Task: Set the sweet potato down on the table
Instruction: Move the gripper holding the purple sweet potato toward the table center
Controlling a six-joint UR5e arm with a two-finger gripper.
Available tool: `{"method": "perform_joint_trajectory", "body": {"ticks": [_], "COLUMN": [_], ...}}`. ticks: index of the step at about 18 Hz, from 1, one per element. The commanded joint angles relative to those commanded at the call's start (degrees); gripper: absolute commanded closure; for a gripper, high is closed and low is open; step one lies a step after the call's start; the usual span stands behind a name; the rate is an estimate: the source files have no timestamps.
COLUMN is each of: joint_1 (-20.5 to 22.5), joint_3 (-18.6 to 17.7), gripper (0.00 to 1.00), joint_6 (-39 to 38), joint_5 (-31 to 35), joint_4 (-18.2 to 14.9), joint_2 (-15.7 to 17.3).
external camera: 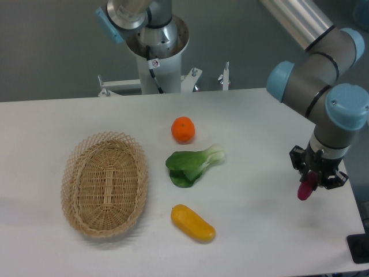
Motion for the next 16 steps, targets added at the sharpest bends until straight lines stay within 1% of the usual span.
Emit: {"method": "perform_joint_trajectory", "body": {"ticks": [4,10,13,16], "joint_1": [-2.5,-7.5,-10.0,-11.5], "joint_3": [-0.1,-1.6,-1.7,-3.8], "gripper": [0.81,0.81,0.81,0.81], "joint_6": [-5.5,-11.2,-13.8,-14.3], "joint_5": [0.1,0.3,0.3,0.4], "joint_4": [0.1,0.4,0.4,1.0], "joint_2": [-0.3,0.0,-0.1,0.2]}}
